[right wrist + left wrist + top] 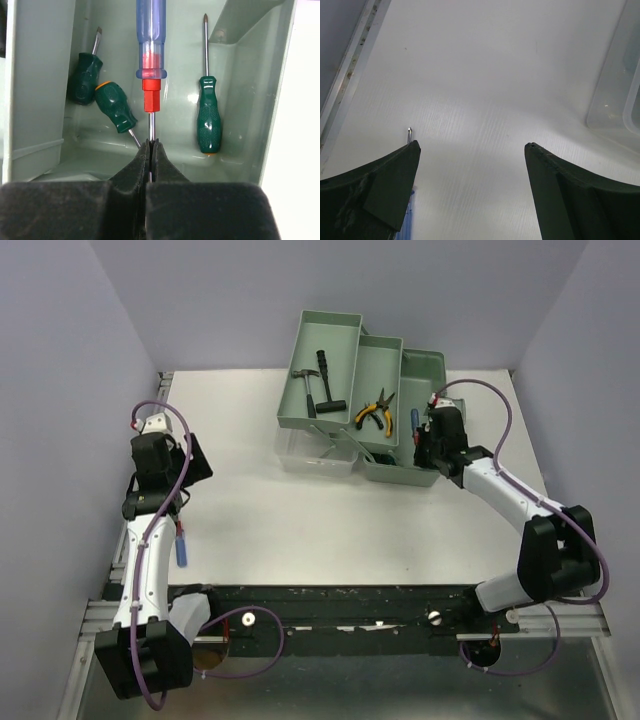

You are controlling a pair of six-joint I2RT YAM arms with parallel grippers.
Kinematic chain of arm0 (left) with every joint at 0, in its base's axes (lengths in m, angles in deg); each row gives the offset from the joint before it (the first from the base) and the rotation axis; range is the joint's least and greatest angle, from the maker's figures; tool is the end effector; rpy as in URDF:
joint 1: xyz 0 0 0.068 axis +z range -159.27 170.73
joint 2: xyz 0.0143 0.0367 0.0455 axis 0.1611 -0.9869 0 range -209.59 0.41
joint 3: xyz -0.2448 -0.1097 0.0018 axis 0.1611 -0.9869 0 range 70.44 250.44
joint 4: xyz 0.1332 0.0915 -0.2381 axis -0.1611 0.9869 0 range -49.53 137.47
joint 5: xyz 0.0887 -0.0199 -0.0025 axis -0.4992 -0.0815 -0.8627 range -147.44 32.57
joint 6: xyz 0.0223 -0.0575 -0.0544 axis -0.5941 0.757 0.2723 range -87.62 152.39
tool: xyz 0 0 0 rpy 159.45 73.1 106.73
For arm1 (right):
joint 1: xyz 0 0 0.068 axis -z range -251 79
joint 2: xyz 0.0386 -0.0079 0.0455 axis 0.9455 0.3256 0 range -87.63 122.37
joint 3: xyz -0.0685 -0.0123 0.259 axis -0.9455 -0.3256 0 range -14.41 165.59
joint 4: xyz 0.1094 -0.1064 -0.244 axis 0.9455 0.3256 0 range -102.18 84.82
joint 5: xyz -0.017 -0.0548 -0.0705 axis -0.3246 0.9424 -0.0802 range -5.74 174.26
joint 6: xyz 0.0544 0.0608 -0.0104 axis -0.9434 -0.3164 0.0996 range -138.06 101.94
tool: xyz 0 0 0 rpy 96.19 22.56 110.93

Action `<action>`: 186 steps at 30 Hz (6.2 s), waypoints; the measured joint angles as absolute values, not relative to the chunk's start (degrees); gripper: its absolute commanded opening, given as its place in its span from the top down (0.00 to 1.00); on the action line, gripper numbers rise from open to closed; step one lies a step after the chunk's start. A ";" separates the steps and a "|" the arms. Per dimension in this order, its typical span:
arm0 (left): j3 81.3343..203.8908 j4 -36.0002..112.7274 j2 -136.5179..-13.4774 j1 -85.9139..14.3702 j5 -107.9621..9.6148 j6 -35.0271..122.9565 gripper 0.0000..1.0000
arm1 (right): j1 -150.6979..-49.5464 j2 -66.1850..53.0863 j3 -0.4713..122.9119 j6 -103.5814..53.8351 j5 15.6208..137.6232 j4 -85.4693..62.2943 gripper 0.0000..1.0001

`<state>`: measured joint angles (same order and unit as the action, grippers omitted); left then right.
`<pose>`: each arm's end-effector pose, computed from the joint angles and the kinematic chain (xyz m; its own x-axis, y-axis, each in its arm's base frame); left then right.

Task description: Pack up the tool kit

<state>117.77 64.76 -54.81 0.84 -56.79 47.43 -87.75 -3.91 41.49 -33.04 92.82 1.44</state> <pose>0.2697 0.0473 0.2709 -0.4632 -0.3463 -0.8158 -0.2967 0.9280 -0.2255 0.3570 0.0964 0.2010 -0.6583 0.0688 -0.7496 -0.0084 0.9951 0.0987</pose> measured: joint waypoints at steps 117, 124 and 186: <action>140.29 40.13 -71.53 -43.07 -30.47 67.17 0.07 | -114.92 -19.25 39.82 -39.18 72.49 -22.38 0.99; 145.31 48.00 -72.93 -42.96 -34.21 60.15 0.01 | -110.85 -26.46 39.28 -33.33 88.40 -12.72 0.99; 154.84 62.18 -88.84 -24.47 -44.13 45.18 0.23 | -76.67 3.76 52.59 -23.07 92.36 12.92 0.54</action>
